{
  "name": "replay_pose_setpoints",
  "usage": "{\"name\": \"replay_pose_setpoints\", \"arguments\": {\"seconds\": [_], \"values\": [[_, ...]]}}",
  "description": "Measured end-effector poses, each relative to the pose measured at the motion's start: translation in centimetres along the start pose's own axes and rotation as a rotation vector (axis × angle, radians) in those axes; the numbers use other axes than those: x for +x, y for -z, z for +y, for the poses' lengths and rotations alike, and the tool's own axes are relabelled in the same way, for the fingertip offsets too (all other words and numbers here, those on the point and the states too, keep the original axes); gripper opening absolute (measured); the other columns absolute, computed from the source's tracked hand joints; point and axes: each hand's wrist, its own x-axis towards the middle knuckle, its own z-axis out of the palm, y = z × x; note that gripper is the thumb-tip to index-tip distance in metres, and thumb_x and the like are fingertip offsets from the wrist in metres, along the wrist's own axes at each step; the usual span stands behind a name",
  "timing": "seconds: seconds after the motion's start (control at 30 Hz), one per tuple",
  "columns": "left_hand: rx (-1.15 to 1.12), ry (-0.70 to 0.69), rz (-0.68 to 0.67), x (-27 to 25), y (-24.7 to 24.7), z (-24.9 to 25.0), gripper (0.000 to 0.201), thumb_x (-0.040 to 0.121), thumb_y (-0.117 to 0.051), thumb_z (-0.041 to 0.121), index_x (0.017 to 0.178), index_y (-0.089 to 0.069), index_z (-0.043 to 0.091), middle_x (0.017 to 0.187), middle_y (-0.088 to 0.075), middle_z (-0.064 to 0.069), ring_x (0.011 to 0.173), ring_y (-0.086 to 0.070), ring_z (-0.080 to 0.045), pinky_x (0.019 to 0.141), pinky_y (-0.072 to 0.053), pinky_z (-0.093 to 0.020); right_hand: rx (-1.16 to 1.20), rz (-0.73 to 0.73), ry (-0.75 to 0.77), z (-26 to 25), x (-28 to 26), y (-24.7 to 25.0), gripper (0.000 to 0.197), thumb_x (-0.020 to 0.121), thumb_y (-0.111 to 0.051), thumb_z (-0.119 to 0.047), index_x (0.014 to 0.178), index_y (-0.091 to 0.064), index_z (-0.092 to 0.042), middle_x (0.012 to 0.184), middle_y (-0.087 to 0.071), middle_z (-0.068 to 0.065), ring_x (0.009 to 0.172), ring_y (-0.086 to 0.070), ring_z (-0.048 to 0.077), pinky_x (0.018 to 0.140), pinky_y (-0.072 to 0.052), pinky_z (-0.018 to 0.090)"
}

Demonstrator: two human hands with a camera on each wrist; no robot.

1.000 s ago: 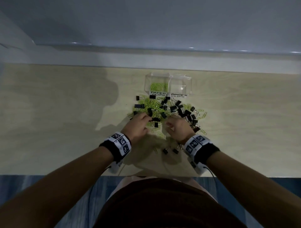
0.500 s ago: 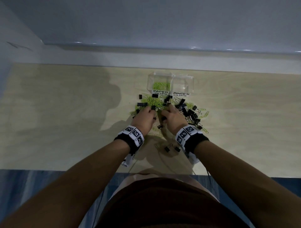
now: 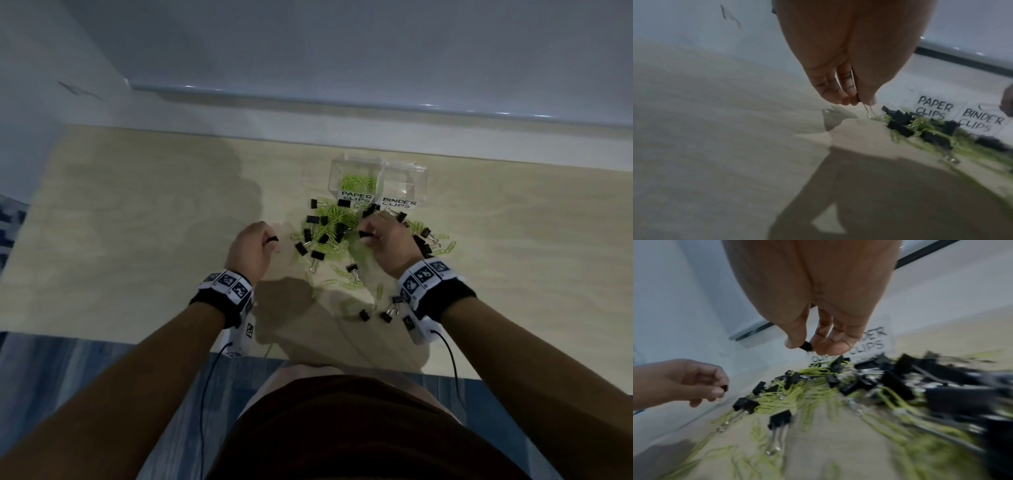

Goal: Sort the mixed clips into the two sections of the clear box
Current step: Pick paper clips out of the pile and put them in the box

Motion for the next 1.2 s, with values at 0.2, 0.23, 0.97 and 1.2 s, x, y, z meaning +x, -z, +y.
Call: {"name": "replay_pose_setpoints", "arguments": {"seconds": [0.2, 0.23, 0.97, 1.2], "values": [[0.180, -0.142, -0.003, 0.0, -1.3, 1.8, 0.024, 0.086, -0.060, 0.015, 0.107, -0.061, 0.005, 0.114, -0.053, -0.016, 0.106, -0.046, -0.035, 0.091, -0.043, -0.043, -0.107, -0.094, 0.083, -4.5, 4.0, -2.3, 0.019, 0.087, -0.056, -0.006, 0.104, -0.057, -0.013, 0.107, -0.052, 0.005, 0.097, -0.053, 0.028, 0.080, -0.048, 0.039], [0.173, -0.171, -0.027, -0.2, -1.6, 2.4, 0.025, 0.085, -0.060, 0.016, 0.107, -0.061, 0.004, 0.114, -0.053, -0.017, 0.106, -0.046, -0.035, 0.092, -0.041, -0.042, -0.131, -0.105, 0.090, -5.1, 4.5, -2.7, 0.023, 0.086, -0.056, -0.006, 0.108, -0.057, -0.013, 0.110, -0.052, 0.006, 0.100, -0.053, 0.029, 0.081, -0.048, 0.040], [0.225, -0.267, -0.048, 2.2, -1.4, 2.7, 0.037, 0.082, -0.056, 0.019, 0.119, -0.055, 0.011, 0.120, -0.053, -0.010, 0.111, -0.043, -0.032, 0.090, -0.043, -0.044, -0.423, -0.296, 0.213, -3.0, 1.3, -4.1, 0.031, 0.081, -0.065, -0.020, 0.109, -0.050, -0.016, 0.114, -0.046, 0.004, 0.104, -0.044, 0.023, 0.089, -0.045, 0.041], [0.324, -0.184, -0.028, 4.1, -2.5, 3.1, 0.031, 0.090, -0.048, 0.012, 0.119, -0.058, 0.008, 0.121, -0.053, -0.011, 0.113, -0.041, -0.034, 0.093, -0.040, -0.045, -0.333, -0.196, 0.108, -5.7, 7.3, -2.1, 0.030, 0.086, -0.060, -0.017, 0.114, -0.050, -0.011, 0.116, -0.051, 0.008, 0.105, -0.050, 0.027, 0.088, -0.047, 0.042]]}}
